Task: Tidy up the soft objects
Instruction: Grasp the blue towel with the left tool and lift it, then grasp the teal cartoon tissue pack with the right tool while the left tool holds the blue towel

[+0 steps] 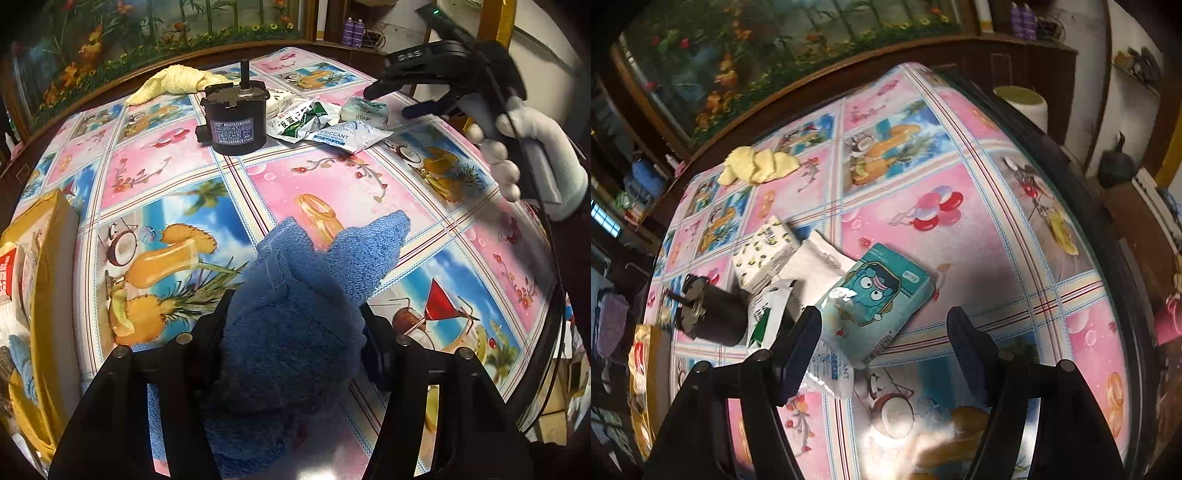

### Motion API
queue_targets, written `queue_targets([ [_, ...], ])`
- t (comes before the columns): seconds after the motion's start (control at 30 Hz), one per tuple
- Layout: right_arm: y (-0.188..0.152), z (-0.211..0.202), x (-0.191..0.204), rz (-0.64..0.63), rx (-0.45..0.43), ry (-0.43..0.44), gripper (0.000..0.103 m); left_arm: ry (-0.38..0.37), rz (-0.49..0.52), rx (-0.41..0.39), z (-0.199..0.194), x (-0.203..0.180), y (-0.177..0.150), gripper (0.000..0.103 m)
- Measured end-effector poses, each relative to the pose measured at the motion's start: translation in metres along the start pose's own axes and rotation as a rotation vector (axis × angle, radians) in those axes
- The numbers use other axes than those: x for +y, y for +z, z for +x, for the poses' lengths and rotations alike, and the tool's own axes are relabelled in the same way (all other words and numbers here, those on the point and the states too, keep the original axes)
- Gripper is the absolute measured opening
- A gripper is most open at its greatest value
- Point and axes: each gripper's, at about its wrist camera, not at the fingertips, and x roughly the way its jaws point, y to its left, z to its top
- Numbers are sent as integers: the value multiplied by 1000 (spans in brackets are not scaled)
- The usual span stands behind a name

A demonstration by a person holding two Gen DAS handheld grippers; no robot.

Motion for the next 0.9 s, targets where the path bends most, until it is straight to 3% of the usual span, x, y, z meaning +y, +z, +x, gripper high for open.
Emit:
queue_targets([
  [0.1,6,17,2,58,23,-21,71,-6,-15,-1,1,-1,0,60],
  [0.2,10,24,15,54,26,-53,71,-6,-18,0,2,-3,2,66],
  [0.33,14,32,28,13,14,-88,70,-8,-36,-3,3,-6,3,66],
  [0.43,11,29,26,5,6,-46,44,-38,-63,-21,0,-4,3,44],
  [0.57,5,17,14,21,-2,28,27,-105,-124,-46,-8,2,-1,42],
  [0.7,-6,-7,4,12,-41,53,21,-160,-180,-106,-32,7,-2,42],
  [0.73,-9,-14,3,10,-51,63,8,-174,-194,-125,-40,8,-2,42],
  [0.9,-21,-43,-1,-6,-88,92,8,-200,-242,-198,-74,14,-7,42],
])
